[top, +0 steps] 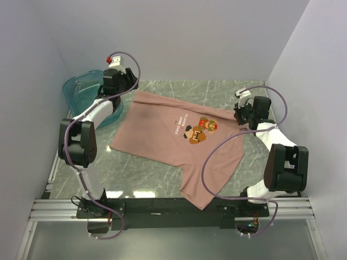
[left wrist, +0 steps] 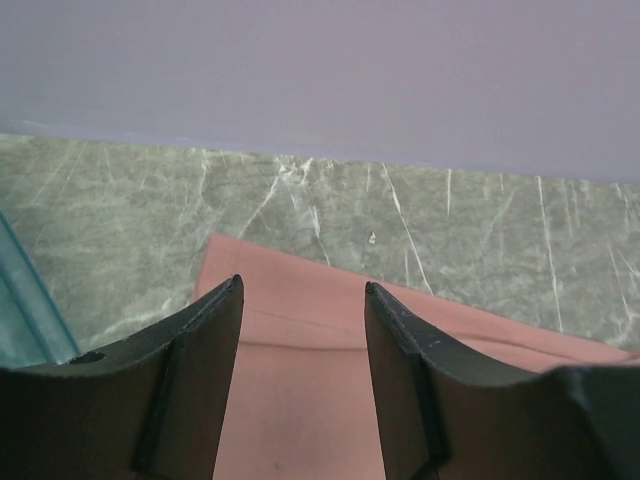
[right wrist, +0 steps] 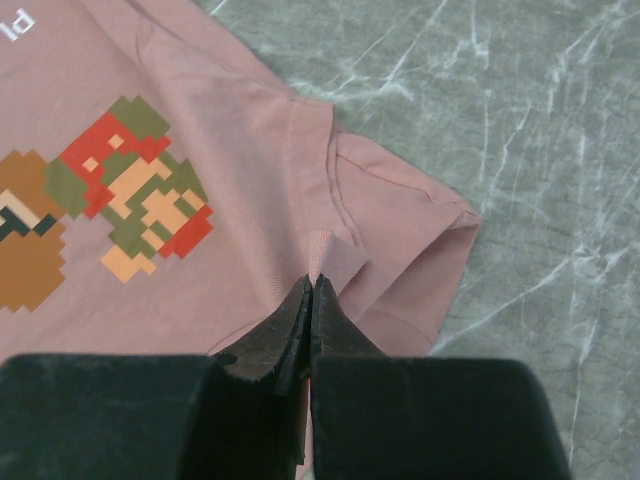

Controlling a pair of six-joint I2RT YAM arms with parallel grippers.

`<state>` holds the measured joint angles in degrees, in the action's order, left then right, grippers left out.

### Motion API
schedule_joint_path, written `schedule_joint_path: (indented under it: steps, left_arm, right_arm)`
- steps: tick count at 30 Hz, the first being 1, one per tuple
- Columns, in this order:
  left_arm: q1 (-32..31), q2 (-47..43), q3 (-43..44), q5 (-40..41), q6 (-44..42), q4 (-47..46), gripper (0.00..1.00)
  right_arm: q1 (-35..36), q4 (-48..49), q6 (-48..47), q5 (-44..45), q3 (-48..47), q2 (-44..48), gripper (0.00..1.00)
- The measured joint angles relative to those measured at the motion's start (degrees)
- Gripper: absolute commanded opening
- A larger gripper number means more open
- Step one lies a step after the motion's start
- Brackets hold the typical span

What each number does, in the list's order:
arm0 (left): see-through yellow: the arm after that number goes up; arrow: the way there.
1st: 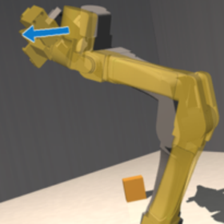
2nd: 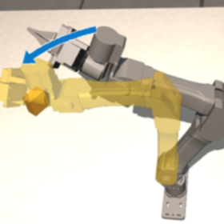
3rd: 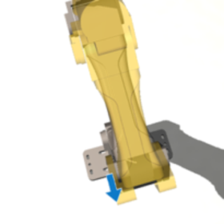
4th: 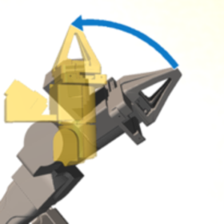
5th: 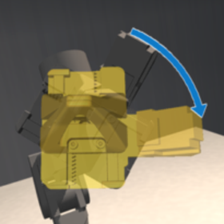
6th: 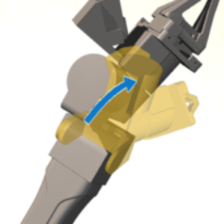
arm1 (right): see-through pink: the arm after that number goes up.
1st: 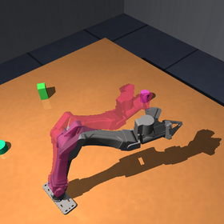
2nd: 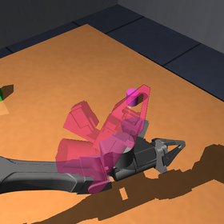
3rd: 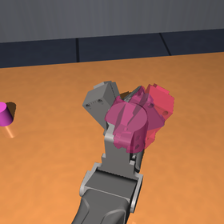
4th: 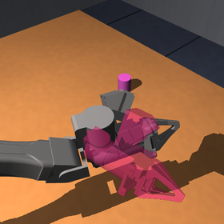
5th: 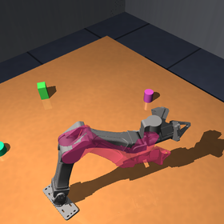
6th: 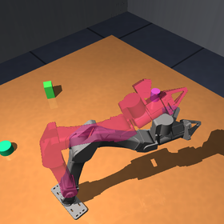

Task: Fold and stack the t-shirts

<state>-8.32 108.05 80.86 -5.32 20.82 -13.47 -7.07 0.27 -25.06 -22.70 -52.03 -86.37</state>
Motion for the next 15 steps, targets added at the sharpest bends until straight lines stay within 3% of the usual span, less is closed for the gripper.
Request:
schedule_joint_path:
  steps: [15]
  left_arm:
    - [0.37,-14.71,-12.79,-0.92,0.0,-0.44,0.6]
  right_arm:
    - [0.02,-5.33,-4.9,-2.49,0.98,0.46,0.0]
